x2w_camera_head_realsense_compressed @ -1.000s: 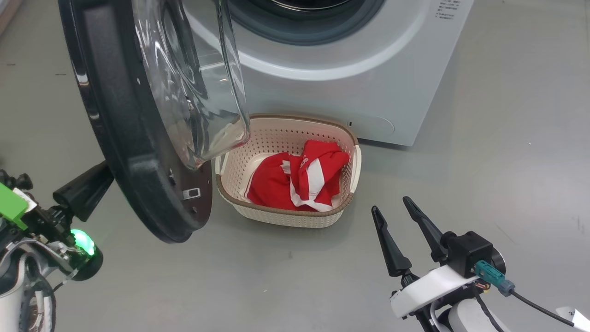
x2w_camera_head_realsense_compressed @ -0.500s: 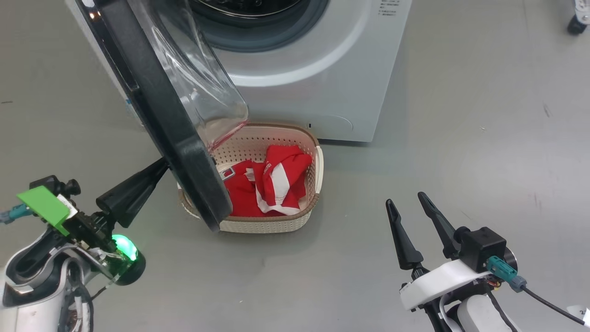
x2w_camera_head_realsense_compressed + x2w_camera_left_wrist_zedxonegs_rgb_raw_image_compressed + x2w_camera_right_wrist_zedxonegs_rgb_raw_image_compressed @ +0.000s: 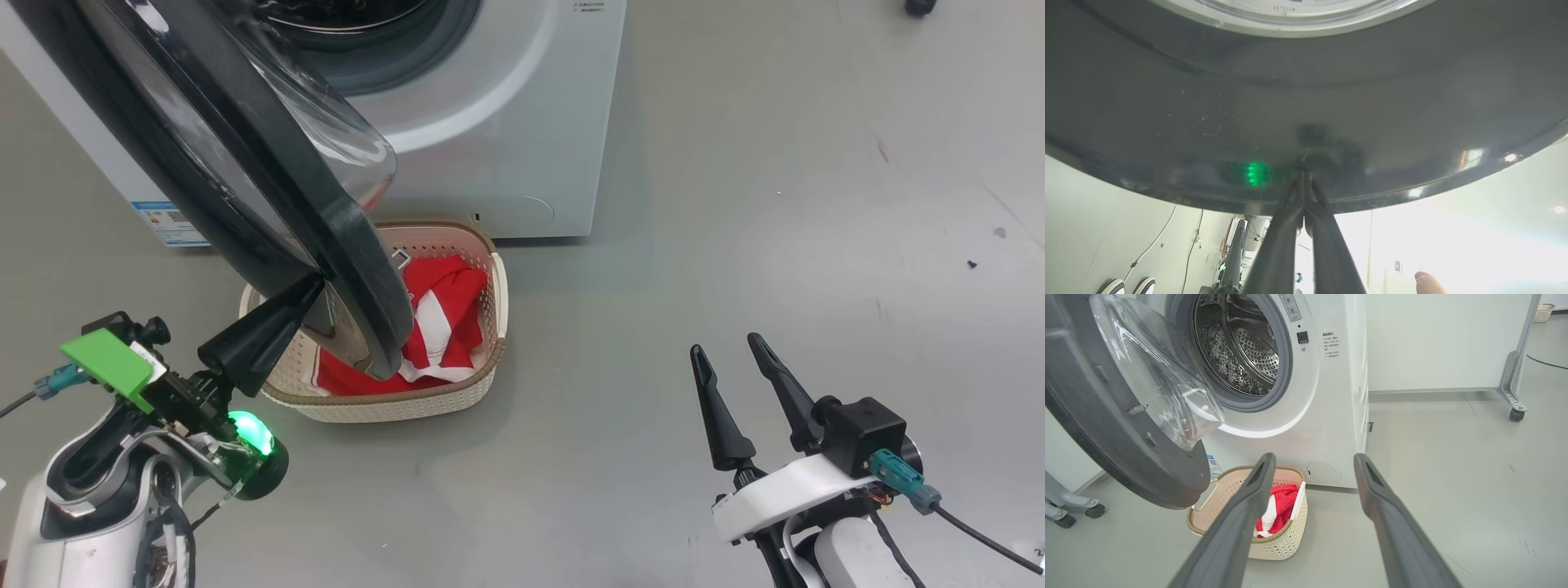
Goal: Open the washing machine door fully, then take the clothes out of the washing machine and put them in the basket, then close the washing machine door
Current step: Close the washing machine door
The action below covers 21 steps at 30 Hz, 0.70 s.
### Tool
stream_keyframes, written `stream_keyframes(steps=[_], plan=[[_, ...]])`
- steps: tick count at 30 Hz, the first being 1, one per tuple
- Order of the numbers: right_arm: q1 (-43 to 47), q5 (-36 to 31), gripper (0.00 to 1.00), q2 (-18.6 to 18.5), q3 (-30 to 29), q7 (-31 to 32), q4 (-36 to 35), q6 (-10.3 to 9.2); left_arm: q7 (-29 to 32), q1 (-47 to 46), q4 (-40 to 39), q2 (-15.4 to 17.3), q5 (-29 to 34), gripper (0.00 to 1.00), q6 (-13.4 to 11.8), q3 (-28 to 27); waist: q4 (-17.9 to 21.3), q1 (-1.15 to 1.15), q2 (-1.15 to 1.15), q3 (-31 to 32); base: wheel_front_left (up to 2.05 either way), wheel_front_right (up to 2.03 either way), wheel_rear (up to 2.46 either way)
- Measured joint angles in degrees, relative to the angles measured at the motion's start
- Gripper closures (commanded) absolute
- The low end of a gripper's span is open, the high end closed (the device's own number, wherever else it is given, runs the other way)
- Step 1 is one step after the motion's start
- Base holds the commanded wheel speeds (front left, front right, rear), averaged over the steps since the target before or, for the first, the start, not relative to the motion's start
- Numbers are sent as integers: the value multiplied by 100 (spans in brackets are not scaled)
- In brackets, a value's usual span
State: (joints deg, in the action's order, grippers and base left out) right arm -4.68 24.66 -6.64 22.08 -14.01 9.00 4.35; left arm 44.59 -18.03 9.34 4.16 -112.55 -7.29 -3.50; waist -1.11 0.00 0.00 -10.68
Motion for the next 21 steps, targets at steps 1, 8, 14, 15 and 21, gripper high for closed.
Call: stream_keyframes(steps=[1,8,14,15,21], plan=[[-2,1,0,3,-5,0,0,-3,-40,-14,0,-7,1,100,0,-2,51,0,0,-14,0,0,0],[-34,1,0,36,-27,0,-31,-4,-375,-149,12,-113,-9,100,0,-60,405,0,0,-120,0,0,0],[-89,2,0,73,-43,-1,-58,-3,-697,-304,122,-129,-4,100,0,-188,707,0,0,-219,0,0,0],[-90,2,0,82,-44,-1,-63,-3,-758,-322,138,-130,-4,100,0,-213,758,0,0,-237,0,0,0],[-98,3,0,119,-51,-1,-76,-1,-1083,-479,274,-148,-4,100,0,-338,1055,0,0,-355,0,0,0]])
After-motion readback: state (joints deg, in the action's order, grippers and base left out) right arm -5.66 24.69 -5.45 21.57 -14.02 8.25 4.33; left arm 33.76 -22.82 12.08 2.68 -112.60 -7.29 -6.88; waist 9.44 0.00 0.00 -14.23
